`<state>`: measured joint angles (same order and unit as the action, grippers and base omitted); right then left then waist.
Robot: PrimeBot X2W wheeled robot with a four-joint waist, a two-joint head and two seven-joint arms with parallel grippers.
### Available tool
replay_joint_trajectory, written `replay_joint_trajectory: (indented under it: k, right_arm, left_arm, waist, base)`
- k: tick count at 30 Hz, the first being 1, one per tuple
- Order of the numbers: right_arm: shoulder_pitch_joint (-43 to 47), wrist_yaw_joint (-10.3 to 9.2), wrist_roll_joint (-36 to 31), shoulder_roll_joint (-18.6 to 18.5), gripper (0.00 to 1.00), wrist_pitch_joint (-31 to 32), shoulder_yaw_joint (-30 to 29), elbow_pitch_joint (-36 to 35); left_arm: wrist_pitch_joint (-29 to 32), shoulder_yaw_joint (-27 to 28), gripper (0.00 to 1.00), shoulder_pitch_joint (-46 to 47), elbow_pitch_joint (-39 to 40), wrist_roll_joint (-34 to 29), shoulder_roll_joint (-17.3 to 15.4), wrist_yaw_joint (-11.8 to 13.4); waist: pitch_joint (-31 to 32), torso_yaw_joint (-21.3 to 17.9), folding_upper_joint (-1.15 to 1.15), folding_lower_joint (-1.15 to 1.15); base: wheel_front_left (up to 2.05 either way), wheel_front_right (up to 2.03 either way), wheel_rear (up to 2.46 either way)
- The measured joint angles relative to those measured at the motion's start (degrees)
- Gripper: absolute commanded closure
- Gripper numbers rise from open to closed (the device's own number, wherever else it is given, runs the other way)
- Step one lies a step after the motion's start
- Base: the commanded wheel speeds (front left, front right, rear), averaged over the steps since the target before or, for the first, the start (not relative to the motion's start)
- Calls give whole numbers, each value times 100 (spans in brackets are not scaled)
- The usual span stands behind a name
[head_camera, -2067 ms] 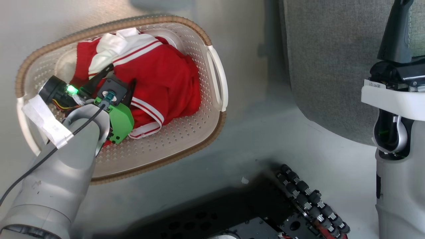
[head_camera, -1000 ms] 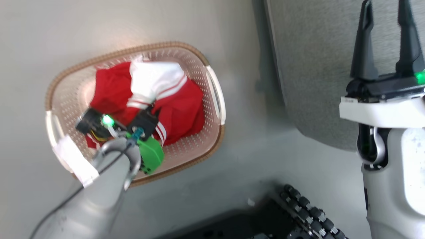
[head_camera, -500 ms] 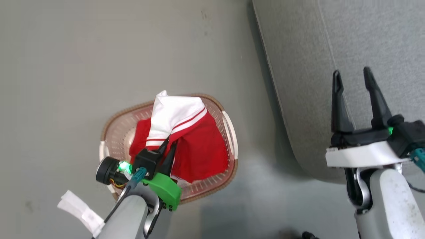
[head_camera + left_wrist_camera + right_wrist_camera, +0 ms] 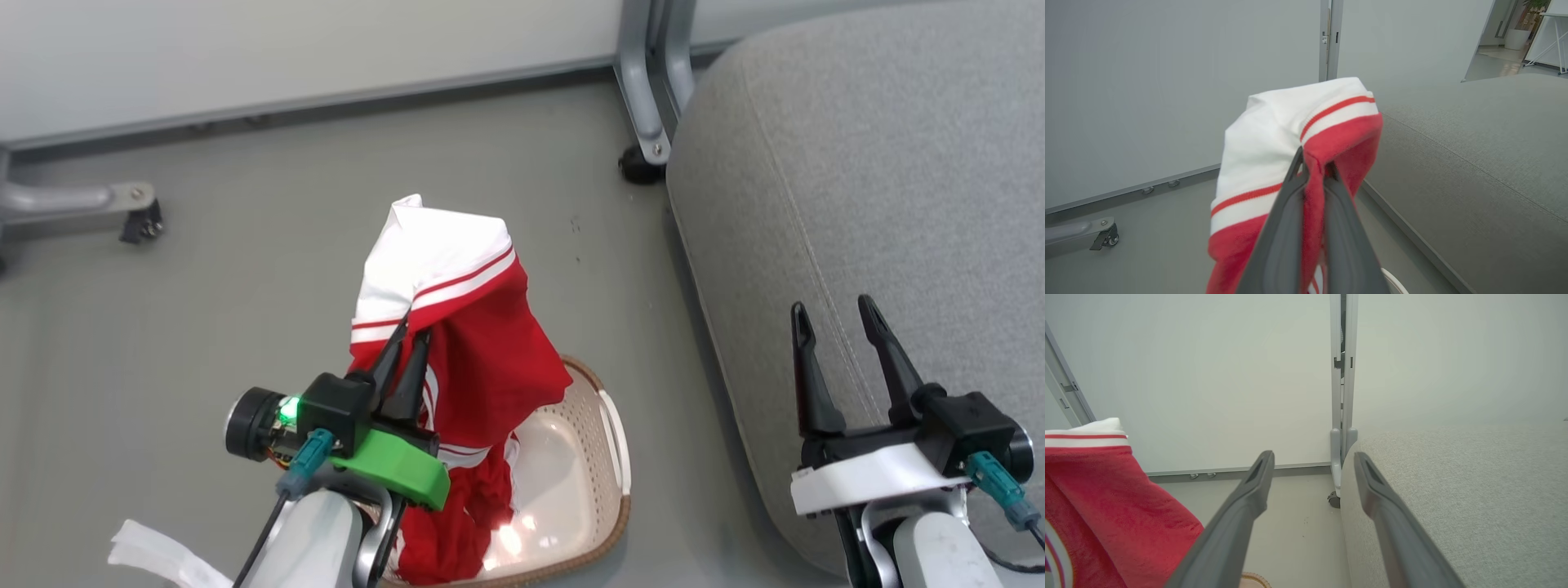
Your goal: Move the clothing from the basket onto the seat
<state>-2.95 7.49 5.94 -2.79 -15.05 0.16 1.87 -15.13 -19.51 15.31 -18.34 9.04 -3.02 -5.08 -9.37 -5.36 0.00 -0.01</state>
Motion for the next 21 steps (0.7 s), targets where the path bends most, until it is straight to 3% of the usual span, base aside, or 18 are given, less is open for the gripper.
replay_joint_trajectory:
  k: [9,21]
  right_arm:
    - [286,0,79,-1,0,0,55,7]
    - [288,0,96,-2,0,0,411,-5]
  left_arm:
    - [0,65,100,-46,693,44,13,9]
    - [1,-220,100,90,1072,232,15,80]
  waist:
    - [680,226,0,0]
    - [762,376,0,0]
  base:
    - [0,0,0]
    - [0,0,0]
